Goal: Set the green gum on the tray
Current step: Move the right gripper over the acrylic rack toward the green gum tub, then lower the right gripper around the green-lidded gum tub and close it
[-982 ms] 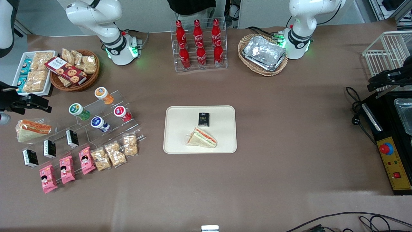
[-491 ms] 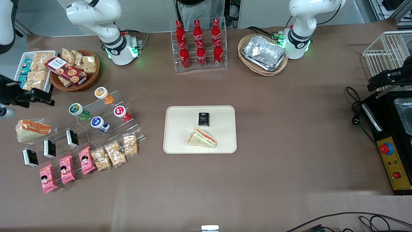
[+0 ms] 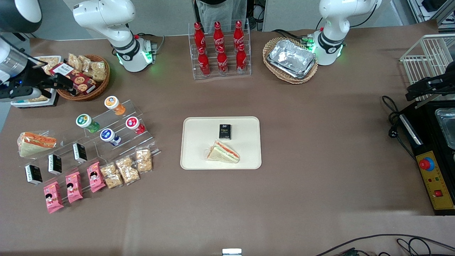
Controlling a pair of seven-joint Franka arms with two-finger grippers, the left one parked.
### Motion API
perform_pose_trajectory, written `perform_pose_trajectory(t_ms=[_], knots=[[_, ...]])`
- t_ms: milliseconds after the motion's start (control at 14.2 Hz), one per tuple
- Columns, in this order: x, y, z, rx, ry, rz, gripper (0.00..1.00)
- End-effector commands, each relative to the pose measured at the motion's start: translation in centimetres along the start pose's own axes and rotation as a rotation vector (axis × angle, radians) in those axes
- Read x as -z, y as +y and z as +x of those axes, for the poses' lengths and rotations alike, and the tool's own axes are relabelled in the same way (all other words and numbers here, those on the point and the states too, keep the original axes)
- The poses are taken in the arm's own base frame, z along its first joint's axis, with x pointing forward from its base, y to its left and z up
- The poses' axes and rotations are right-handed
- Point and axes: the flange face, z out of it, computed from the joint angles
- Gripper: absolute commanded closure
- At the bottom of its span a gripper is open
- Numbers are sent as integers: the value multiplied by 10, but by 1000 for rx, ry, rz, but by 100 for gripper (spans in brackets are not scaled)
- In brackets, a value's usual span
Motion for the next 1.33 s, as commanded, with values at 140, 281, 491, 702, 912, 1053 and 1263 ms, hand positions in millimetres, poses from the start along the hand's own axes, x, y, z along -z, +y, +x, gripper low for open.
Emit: perform_pose_trajectory(t_ms=[140,281,491,702,912,1053,1263], knots=[[-8,-1,3,13,31,-64,0],[-9,0,4,14,37,-76,0],[-21,2,5,11,39,-75,0],[-55,3,8,15,55,-76,0],[-90,3,15,16,50,-82,0],[-104,8,19,5,38,-86,0],[-121,12,24,2,35,-91,0]])
